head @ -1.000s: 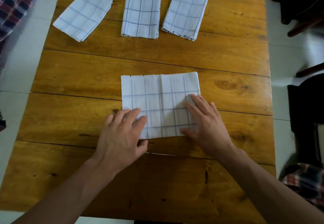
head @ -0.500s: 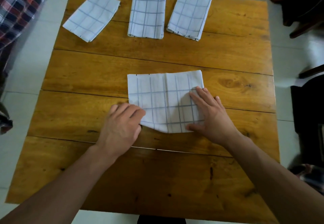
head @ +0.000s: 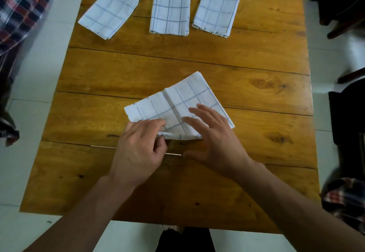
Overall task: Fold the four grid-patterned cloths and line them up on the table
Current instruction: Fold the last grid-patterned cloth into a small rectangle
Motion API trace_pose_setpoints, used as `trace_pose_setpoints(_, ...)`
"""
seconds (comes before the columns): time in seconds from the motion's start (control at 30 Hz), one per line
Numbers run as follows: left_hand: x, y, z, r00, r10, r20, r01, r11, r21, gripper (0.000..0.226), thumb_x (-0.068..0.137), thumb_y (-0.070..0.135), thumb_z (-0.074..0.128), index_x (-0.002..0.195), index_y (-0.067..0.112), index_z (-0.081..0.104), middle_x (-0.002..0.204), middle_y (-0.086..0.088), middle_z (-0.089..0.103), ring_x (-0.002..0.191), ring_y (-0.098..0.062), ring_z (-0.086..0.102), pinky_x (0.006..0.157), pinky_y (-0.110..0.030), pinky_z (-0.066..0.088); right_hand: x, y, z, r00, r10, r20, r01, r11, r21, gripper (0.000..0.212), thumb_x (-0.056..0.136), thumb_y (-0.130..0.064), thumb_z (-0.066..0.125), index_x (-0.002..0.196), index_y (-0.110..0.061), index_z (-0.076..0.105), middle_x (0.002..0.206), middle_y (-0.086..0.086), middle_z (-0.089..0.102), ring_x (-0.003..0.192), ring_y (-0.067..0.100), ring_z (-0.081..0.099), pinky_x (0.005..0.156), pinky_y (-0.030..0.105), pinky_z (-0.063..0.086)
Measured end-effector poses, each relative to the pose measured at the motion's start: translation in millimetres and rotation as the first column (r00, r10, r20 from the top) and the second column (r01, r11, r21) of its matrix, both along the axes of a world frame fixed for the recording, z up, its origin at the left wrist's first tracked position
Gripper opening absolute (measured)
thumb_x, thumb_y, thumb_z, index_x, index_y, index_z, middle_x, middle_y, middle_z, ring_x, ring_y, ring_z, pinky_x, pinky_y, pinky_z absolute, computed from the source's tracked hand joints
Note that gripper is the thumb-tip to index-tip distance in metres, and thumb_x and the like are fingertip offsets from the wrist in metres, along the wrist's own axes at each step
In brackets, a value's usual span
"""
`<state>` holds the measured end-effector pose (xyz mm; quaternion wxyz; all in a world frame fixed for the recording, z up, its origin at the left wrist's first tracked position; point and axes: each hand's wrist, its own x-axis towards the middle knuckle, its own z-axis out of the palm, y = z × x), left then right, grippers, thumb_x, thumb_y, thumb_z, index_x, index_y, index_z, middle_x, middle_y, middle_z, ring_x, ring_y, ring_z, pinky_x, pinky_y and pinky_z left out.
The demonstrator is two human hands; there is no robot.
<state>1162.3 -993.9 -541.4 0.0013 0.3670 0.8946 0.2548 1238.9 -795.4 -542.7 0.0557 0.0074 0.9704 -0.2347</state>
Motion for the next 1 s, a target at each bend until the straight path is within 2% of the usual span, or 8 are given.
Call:
trace_pose_setpoints(0.1, 13.8, 6.2, 13.3, 0.995, 0.063, 0.078, -0.067, 0.996, 0.056, 0.031, 0.081, 0.012, 0.066, 0.111, 0.007, 0.062, 0.094, -0.004, 0.068, 0.09, -0.01, 0.055, 0.075, -0.036, 0.049, 7.2, -13.5, -11.8, 0.994, -0.055, -0.098, 0.053, 0.998, -0.018, 0.051, 0.075, -0.029, 0.081, 0.12, -0.017, 0.062, 0.128, 0.005, 0.06, 0.124, 0.025, 0.052, 0.099, 0.043, 0.048)
trace_pose_setpoints(0.2, 22.1, 5.6, 18.4, 0.988, 0.002, 0.157, -0.018, 0.994, 0.105, 0.036, 0.082, 0.027, 0.07, 0.114, 0.011, 0.06, 0.094, 0.003, 0.065, 0.088, -0.005, 0.052, 0.08, -0.035, 0.047, 8.9, -16.7, -19.3, 0.973, -0.122, -0.196, 0.108, 0.991, -0.08, 0.023, 0.076, -0.015, 0.077, 0.096, -0.015, 0.067, 0.101, 0.002, 0.064, 0.097, 0.022, 0.057, 0.076, 0.04, 0.05)
trace_pose_setpoints(0.3, 16.8, -8.9, 11.1, 0.986, -0.106, 0.129, 0.107, 0.994, -0.001, 0.062, 0.073, 0.055, 0.073, 0.118, 0.014, 0.06, 0.106, 0.004, 0.063, 0.1, -0.014, 0.054, 0.088, -0.035, 0.038, 14.2, -11.6, -23.1, 0.975, -0.14, -0.173, 0.106, 0.975, -0.195, 0.019, 0.076, -0.004, 0.074, 0.09, -0.013, 0.065, 0.096, 0.001, 0.062, 0.092, 0.021, 0.056, 0.073, 0.039, 0.051)
trace_pose_setpoints(0.37, 6.7, -22.1, -0.1, 0.989, -0.105, 0.103, 0.118, 0.985, -0.125, 0.067, 0.072, 0.06, 0.069, 0.121, 0.015, 0.061, 0.117, 0.001, 0.063, 0.112, -0.02, 0.053, 0.091, -0.036, 0.035, 20.5, -5.5, -21.6, 0.976, -0.119, -0.182, 0.076, 0.971, -0.228, 0.016, 0.079, 0.0, 0.067, 0.091, -0.012, 0.065, 0.098, 0.001, 0.062, 0.096, 0.021, 0.056, 0.079, 0.036, 0.051)
trace_pose_setpoints(0.47, -8.2, -35.6, -19.1, 0.996, -0.076, 0.042, 0.084, 0.972, -0.219, 0.044, 0.072, 0.038, 0.08, 0.108, 0.016, 0.068, 0.121, -0.001, 0.064, 0.117, -0.025, 0.053, 0.089, -0.036, 0.032, 29.8, 2.2, -19.7, 0.979, -0.078, -0.188, 0.032, 0.972, -0.233, 0.013, 0.083, -0.004, 0.063, 0.093, -0.011, 0.067, 0.102, 0.0, 0.063, 0.103, 0.019, 0.056, 0.089, 0.026, 0.047)
trace_pose_setpoints(0.57, -10.4, -32.3, -26.3, 0.995, -0.096, 0.033, 0.1, 0.976, -0.192, 0.032, 0.06, 0.006, 0.085, 0.086, 0.016, 0.069, 0.112, 0.001, 0.067, 0.115, -0.024, 0.056, 0.087, -0.034, 0.032, 38.0, 8.2, -26.2, 0.986, -0.067, -0.15, 0.039, 0.983, -0.179, 0.019, 0.078, -0.003, 0.074, 0.094, -0.013, 0.069, 0.104, -0.001, 0.064, 0.106, 0.017, 0.057, 0.093, 0.031, 0.048)
trace_pose_setpoints(0.8, 14.5, -35.4, -20.7, 0.997, -0.082, -0.003, 0.081, 0.991, -0.103, 0.026, 0.063, 0.001, 0.077, 0.077, 0.016, 0.062, 0.075, 0.006, 0.059, 0.075, -0.016, 0.053, 0.077, -0.029, 0.03, 41.9, 16.5, -34.1, 0.985, -0.075, -0.155, 0.067, 0.996, -0.058, 0.022, 0.078, -0.012, 0.072, 0.101, -0.011, 0.072, 0.11, 0.003, 0.069, 0.114, 0.023, 0.059, 0.092, 0.042, 0.049)
trace_pose_setpoints(1.0, 35.8, -45.3, -20.5, 1.0, 0.018, 0.002, -0.017, 0.99, -0.137, 0.021, 0.068, 0.004, 0.072, 0.077, 0.018, 0.059, 0.072, 0.006, 0.054, 0.072, -0.015, 0.043, 0.069, -0.03, 0.021, 43.5, 4.6, -30.3, 0.989, -0.077, -0.127, 0.092, 0.989, 0.117, 0.035, 0.079, -0.021, 0.075, 0.112, -0.013, 0.07, 0.128, 0.006, 0.061, 0.128, 0.028, 0.048, 0.095, 0.043, 0.042)
